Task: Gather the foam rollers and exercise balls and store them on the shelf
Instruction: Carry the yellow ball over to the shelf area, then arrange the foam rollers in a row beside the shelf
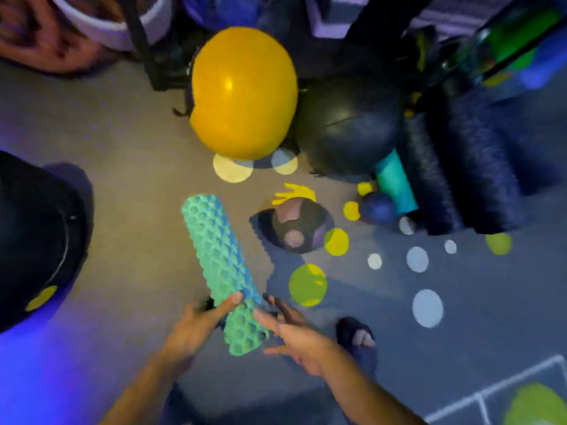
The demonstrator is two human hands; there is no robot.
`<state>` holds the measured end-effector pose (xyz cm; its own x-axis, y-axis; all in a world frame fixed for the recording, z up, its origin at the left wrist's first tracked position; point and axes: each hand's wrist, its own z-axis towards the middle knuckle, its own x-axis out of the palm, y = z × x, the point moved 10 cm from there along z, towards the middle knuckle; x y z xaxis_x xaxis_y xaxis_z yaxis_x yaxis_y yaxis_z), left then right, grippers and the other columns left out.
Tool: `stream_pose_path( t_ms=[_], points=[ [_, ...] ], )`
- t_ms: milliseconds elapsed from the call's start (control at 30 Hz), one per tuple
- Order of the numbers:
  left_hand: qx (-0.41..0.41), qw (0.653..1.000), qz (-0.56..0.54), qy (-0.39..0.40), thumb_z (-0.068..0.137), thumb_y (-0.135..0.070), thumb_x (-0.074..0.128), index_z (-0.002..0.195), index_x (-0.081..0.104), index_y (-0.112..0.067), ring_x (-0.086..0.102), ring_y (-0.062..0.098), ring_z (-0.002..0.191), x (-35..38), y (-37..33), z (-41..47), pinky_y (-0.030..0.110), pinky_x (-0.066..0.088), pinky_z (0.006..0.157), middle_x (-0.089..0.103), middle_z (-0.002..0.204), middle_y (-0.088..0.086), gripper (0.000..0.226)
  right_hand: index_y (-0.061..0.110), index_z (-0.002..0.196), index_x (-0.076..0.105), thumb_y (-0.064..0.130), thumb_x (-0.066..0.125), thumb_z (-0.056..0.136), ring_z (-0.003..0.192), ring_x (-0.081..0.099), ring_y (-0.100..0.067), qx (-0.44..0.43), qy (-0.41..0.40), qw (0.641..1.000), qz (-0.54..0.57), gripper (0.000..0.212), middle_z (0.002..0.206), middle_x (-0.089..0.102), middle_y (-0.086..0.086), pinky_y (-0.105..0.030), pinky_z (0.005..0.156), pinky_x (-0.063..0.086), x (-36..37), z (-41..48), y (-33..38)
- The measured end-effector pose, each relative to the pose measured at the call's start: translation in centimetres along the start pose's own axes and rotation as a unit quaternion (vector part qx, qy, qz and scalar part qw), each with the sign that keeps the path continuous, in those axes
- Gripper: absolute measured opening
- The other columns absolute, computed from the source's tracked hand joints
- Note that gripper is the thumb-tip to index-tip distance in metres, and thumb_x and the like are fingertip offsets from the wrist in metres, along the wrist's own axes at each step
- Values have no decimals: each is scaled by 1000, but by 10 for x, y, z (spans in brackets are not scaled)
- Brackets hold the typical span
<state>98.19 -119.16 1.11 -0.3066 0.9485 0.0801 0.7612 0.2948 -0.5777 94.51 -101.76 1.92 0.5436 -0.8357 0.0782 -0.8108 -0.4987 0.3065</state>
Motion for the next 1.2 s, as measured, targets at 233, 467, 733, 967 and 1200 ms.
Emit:
stream_pose_path(
  t_ms=[233, 467, 733, 967, 1200],
  points=[
    [33, 990, 121, -62, 99, -61, 51, 147, 47, -36, 57, 21, 129, 116, -120, 32, 47, 41, 115, 57, 143, -3, 54, 20, 123, 63, 33, 85, 72, 93, 75, -19, -111, -92, 977, 156, 57, 112, 76, -2, -36, 66, 62, -192, -37, 65],
    [64, 956, 262, -116, 82, -77, 57, 100, 58, -75, 72, 28, 100, 251, -144, 58, 51, 57, 90, 76, 105, 1, 18, 22, 116, 67, 64, 81, 57, 89, 74, -20, -157, -305, 939, -7, 73, 102, 76, 0, -41, 76, 62, -468, -25, 103],
    [125, 924, 353, -72, 103, -24, 59, 128, 67, -25, 67, 28, 108, 393, -186, 68, 44, 53, 94, 72, 115, 1, 27, 23, 162, 12, 19, 59, 99, 155, 8, -28, -189, -332, 894, -235, 79, 170, -1, -7, -50, 123, 21, -520, -27, 183],
    [144, 883, 446, -10, 100, -40, 61, 116, 64, -24, 68, 24, 84, 475, -188, 44, 41, 54, 80, 72, 93, 0, 22, 23, 161, 17, 12, 46, 98, 152, 22, -33, -84, -294, 939, -159, 70, 169, 12, -8, -42, 122, 27, -493, -121, -55],
    [157, 671, 681, 248, 100, -38, 61, 95, 62, -23, 67, 21, 71, 601, -48, -53, 36, 51, 68, 68, 73, -9, 16, 12, 136, 58, 13, 52, 96, 121, 59, -31, 68, -463, 860, 202, 40, 129, 62, -13, -32, 102, 41, -460, -244, -313]
  ],
)
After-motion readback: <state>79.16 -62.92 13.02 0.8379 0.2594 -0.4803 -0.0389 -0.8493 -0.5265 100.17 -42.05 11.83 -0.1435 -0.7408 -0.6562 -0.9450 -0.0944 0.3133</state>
